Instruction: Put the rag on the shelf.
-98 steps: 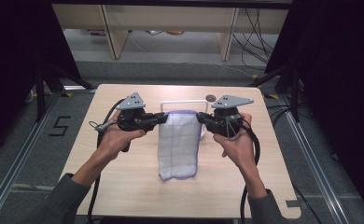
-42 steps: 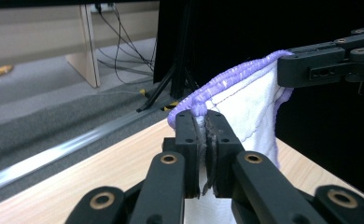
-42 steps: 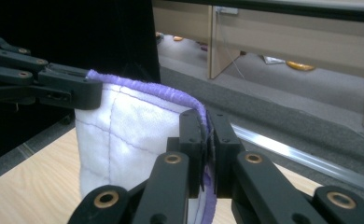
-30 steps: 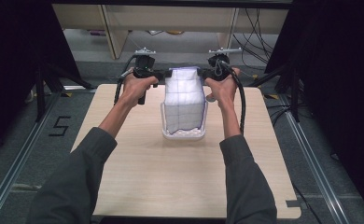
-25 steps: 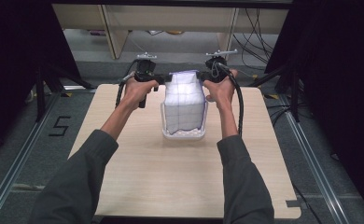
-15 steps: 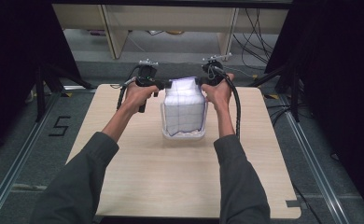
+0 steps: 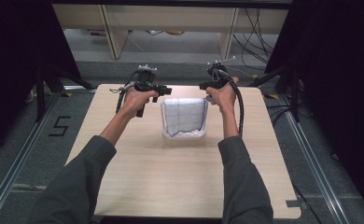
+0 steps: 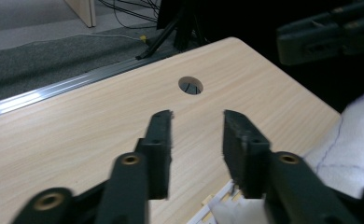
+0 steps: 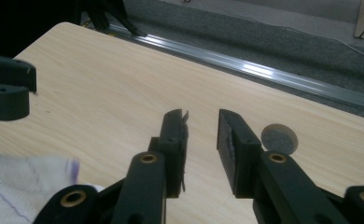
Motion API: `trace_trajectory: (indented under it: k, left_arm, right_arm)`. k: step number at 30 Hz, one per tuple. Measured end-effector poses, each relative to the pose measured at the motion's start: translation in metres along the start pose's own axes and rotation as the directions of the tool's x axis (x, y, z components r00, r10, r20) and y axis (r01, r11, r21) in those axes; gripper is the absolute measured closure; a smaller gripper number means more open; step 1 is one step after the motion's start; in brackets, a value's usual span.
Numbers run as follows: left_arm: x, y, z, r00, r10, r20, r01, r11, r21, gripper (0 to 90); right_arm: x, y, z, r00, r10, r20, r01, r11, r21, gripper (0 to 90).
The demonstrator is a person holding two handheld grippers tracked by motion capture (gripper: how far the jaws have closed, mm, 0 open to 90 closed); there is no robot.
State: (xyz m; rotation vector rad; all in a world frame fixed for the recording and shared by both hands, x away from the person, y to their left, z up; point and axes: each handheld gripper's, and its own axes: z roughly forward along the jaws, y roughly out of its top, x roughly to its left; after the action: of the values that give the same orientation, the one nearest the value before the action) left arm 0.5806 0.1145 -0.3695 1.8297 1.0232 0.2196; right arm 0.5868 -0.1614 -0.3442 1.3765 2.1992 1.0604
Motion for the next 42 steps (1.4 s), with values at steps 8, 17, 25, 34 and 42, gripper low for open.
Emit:
trace_trajectory:
  k: [8, 17, 25, 34, 42]
  left_arm:
    - [0.009, -0.001, -0.014, 0.9989, -0.037, -0.028, 0.036, 0.9993, -0.008, 52.6]
    - [0.007, -0.002, -0.039, 0.9996, -0.018, -0.020, 0.018, 0.9998, 0.001, 45.5]
    - [0.001, -0.016, -0.065, 1.0000, 0.005, -0.006, -0.005, 1.0000, -0.002, 36.1]
    - [-0.014, -0.040, -0.086, 0.9992, 0.030, 0.029, -0.030, 0.9996, 0.001, 31.7]
    - [-0.030, -0.063, -0.095, 0.9981, 0.042, 0.045, -0.042, 0.9991, 0.004, 29.1]
  right_arm:
    - [-0.002, -0.003, -0.022, 0.9998, 0.014, -0.013, -0.014, 0.9992, -0.038, 67.3]
    - [-0.011, -0.013, -0.038, 0.9999, 0.002, -0.017, -0.003, 0.9978, -0.067, 61.8]
    - [-0.002, -0.024, -0.059, 0.9989, -0.028, -0.037, 0.024, 0.9955, -0.091, 52.4]
    - [0.009, -0.040, -0.076, 0.9968, -0.030, -0.074, 0.021, 0.9929, -0.117, 46.8]
    - [0.018, -0.053, -0.079, 0.9952, -0.041, -0.089, 0.030, 0.9917, -0.125, 45.4]
